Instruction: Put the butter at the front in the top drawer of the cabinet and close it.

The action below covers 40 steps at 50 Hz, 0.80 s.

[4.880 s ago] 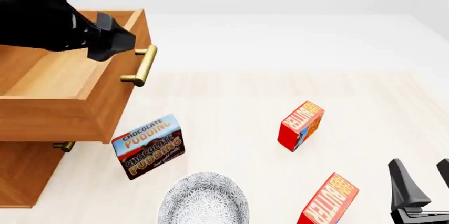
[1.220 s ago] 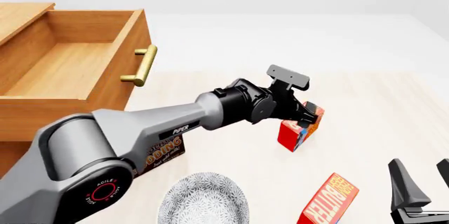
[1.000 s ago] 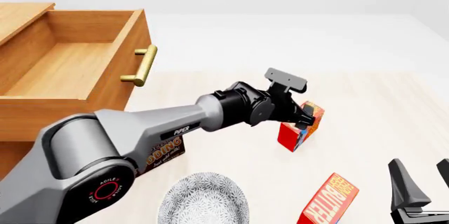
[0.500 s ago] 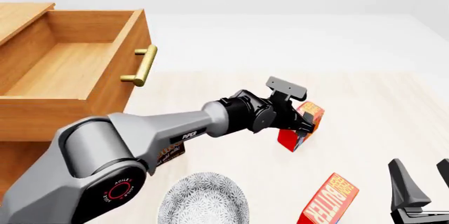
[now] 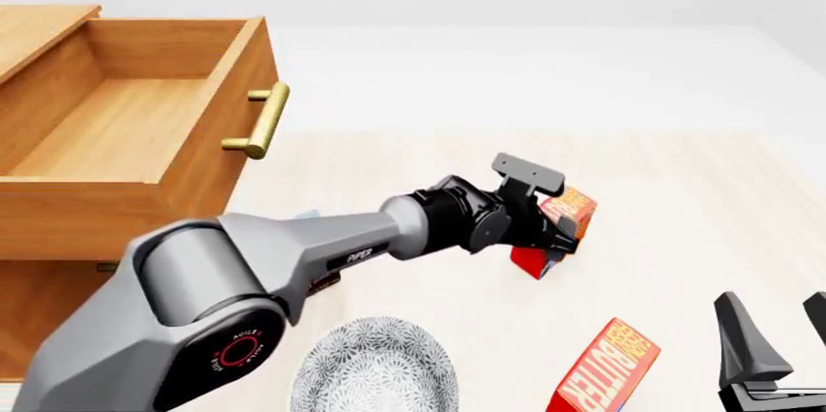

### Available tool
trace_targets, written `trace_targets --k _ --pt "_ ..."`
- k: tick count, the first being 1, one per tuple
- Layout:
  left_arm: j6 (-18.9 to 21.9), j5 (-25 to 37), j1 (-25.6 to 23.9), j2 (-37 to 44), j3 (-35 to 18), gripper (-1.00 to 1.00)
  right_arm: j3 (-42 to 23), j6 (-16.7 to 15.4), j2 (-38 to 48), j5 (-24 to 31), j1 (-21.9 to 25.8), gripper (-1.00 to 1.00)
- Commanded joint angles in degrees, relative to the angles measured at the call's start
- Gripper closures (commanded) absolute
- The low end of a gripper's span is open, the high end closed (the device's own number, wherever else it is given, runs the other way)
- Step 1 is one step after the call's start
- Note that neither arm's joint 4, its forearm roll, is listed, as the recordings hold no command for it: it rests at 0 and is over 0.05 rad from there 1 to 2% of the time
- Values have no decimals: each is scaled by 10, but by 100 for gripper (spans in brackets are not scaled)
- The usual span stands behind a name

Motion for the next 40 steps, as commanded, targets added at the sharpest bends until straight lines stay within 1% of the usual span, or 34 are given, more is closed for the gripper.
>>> trace_targets --k 1,20,29,30,40 --pt "-5 -6 -3 14 -2 -100 0 0 0 0 0 -100" --pt "-16 -17 -5 38 -8 -100 0 0 0 0 0 -100" --pt "-21 -16 -7 52 -20 -100 0 0 0 0 0 -100" --pt "-21 -11 -8 59 -29 -100 0 0 0 0 0 -100" --pt "-21 -1 -11 76 -54 -100 0 0 0 0 0 -100"
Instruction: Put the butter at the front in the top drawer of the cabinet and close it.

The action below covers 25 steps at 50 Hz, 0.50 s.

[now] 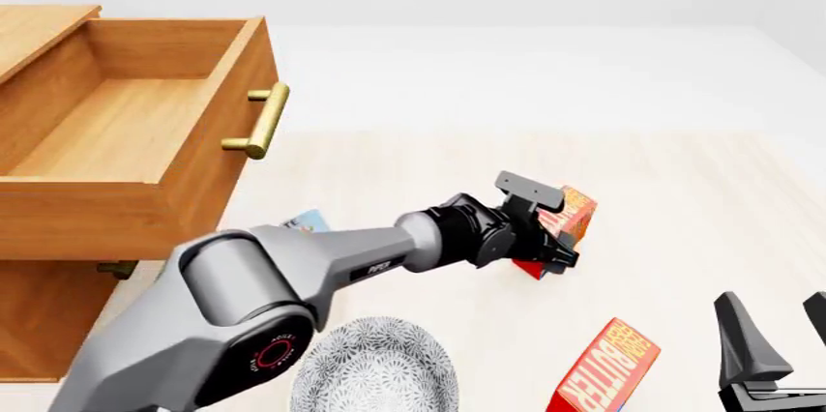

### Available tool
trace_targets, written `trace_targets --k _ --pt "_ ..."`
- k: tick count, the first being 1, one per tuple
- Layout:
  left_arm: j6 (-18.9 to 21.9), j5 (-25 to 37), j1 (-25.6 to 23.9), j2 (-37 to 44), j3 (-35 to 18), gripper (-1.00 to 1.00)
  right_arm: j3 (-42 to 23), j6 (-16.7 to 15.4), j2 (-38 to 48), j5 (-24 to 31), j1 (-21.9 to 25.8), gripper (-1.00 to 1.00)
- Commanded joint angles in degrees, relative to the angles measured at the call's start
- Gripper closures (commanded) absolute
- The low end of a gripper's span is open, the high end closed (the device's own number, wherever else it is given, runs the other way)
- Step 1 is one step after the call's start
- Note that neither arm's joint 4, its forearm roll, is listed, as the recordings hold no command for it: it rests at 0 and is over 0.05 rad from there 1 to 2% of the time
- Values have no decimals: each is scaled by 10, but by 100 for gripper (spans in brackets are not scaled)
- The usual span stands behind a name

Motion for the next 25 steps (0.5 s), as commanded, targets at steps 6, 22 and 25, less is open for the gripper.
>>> trace_targets --k 6,22,25 --pt "7 15 -8 26 -34 -100 0 0 0 0 0 -100" --pt "31 36 -7 -29 -20 100 0 0 0 0 0 -100" --pt "33 36 -7 -38 -14 100 0 0 0 0 0 -100"
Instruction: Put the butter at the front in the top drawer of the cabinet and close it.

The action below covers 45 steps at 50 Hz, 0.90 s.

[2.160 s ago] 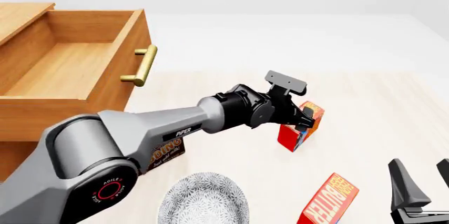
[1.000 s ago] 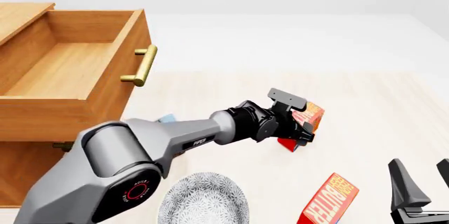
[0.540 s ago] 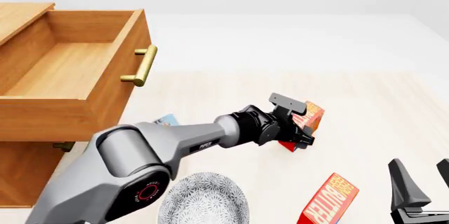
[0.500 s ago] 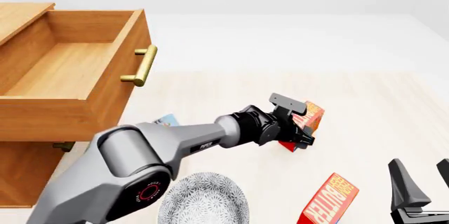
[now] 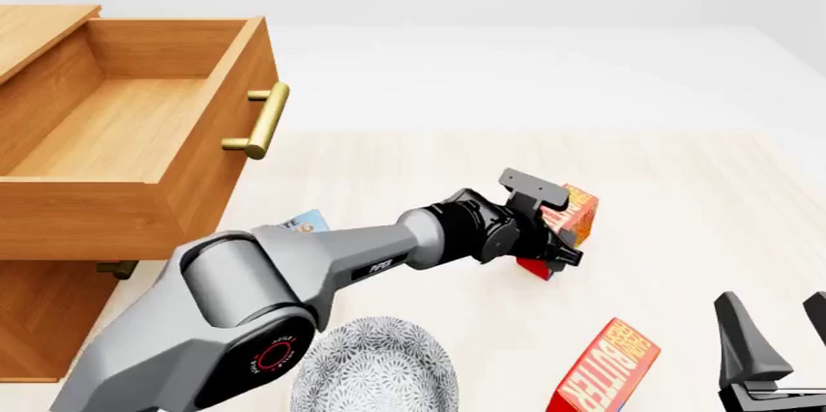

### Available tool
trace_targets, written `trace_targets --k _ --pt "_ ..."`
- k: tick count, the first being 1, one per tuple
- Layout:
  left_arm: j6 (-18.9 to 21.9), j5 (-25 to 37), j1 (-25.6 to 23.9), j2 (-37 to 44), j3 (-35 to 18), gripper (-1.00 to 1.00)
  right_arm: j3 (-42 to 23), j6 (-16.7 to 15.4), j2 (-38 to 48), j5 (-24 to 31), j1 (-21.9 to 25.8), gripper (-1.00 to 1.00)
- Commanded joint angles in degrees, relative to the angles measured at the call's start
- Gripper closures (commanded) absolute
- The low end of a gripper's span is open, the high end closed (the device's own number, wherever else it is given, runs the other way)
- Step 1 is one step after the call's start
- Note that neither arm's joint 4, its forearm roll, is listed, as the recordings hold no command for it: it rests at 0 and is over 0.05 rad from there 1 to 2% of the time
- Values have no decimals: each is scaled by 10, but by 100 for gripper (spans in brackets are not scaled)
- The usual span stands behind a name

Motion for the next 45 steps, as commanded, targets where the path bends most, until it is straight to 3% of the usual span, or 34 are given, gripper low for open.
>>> trace_targets --k 1,19,45 --pt "28 7 -4 -46 11 100 0 0 0 0 0 -100" --pt "51 22 -6 -123 53 100 0 0 0 0 0 -100" --pt "48 65 -4 -266 146 100 0 0 0 0 0 -100"
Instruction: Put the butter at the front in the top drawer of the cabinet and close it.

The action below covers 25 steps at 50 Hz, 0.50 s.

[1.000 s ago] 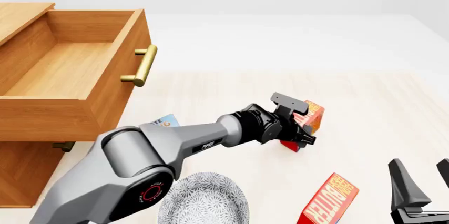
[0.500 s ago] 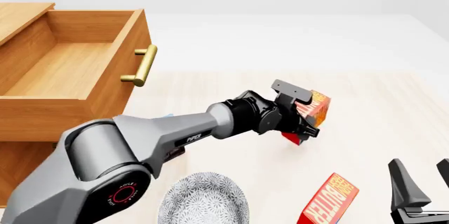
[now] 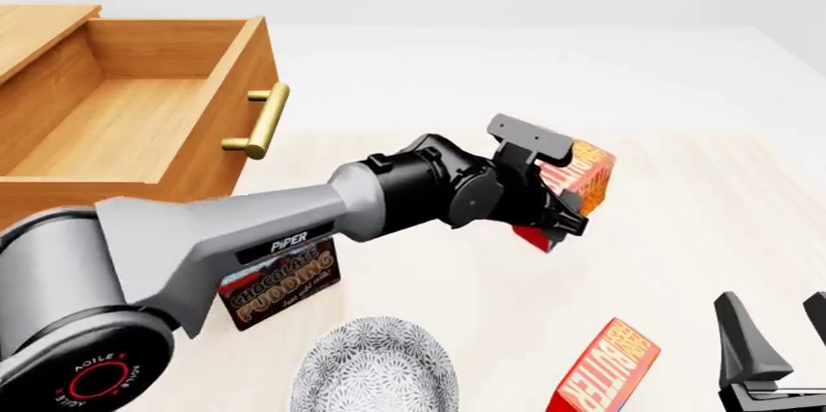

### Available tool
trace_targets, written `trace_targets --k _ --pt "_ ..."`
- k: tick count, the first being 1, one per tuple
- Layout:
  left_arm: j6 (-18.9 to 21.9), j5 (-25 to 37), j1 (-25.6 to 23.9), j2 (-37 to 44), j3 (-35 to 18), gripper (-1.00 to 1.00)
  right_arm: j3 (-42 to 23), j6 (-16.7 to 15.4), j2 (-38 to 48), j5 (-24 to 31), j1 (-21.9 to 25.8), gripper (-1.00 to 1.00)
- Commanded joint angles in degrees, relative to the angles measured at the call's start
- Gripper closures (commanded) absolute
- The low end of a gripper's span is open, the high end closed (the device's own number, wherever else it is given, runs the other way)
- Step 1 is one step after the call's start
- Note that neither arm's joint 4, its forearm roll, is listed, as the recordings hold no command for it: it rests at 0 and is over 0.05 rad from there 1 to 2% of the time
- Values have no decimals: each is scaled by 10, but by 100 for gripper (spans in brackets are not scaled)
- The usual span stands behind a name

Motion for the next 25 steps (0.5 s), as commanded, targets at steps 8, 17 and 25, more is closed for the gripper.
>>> trace_targets --k 8,17,25 --pt "25 44 15 -110 43 100 0 0 0 0 0 -100" --pt "28 61 23 -132 52 100 0 0 0 0 0 -100" --pt "35 94 52 -180 66 100 0 0 0 0 0 -100"
